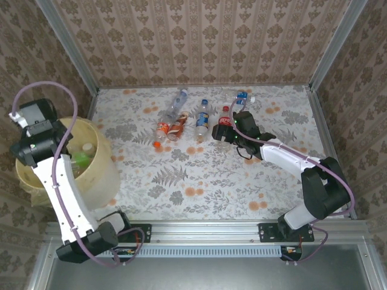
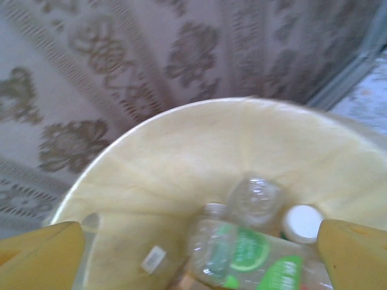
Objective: Put the plastic bottles in the bin
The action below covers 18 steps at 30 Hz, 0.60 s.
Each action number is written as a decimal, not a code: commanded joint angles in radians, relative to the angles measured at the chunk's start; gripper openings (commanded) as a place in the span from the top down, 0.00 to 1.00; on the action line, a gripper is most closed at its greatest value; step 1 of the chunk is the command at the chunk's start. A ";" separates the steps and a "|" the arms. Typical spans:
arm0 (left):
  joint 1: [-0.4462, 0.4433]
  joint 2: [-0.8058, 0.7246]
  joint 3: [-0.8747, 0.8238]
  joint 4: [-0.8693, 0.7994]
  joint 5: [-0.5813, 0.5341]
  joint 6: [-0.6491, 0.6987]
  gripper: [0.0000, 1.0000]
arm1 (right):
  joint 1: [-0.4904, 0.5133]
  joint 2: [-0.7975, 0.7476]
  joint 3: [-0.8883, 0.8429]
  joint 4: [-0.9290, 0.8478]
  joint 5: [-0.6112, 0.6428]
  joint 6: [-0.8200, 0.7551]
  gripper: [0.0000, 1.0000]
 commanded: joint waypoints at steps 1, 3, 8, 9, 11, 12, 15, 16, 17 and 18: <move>-0.140 -0.017 0.056 0.021 -0.027 -0.043 0.00 | -0.005 -0.030 -0.012 0.008 0.002 0.003 0.00; -0.250 -0.022 0.062 0.057 -0.026 -0.059 0.00 | -0.004 -0.044 -0.027 0.033 -0.005 0.003 0.00; -0.519 0.021 0.037 0.170 0.005 -0.067 0.00 | -0.005 -0.087 -0.073 0.082 -0.008 0.009 0.00; -0.557 0.041 0.039 0.186 0.016 -0.065 0.00 | -0.005 -0.096 -0.083 0.089 -0.007 0.008 0.00; -0.634 0.096 0.042 0.225 0.051 -0.055 0.00 | -0.004 -0.119 -0.105 0.106 -0.006 0.005 0.00; -0.660 0.122 0.039 0.244 0.074 -0.048 0.00 | -0.005 -0.126 -0.114 0.113 -0.007 0.003 0.00; -0.698 0.211 0.018 0.296 0.139 -0.066 0.00 | -0.005 -0.187 -0.149 0.129 -0.008 -0.011 0.00; -0.698 0.252 0.019 0.297 0.154 -0.079 0.00 | -0.005 -0.205 -0.162 0.130 -0.010 -0.020 0.00; -0.697 0.295 0.028 0.289 0.165 -0.090 0.00 | -0.005 -0.224 -0.177 0.130 -0.008 -0.030 0.00; -0.698 0.340 0.041 0.279 0.178 -0.097 0.00 | -0.005 -0.246 -0.194 0.129 -0.005 -0.039 0.00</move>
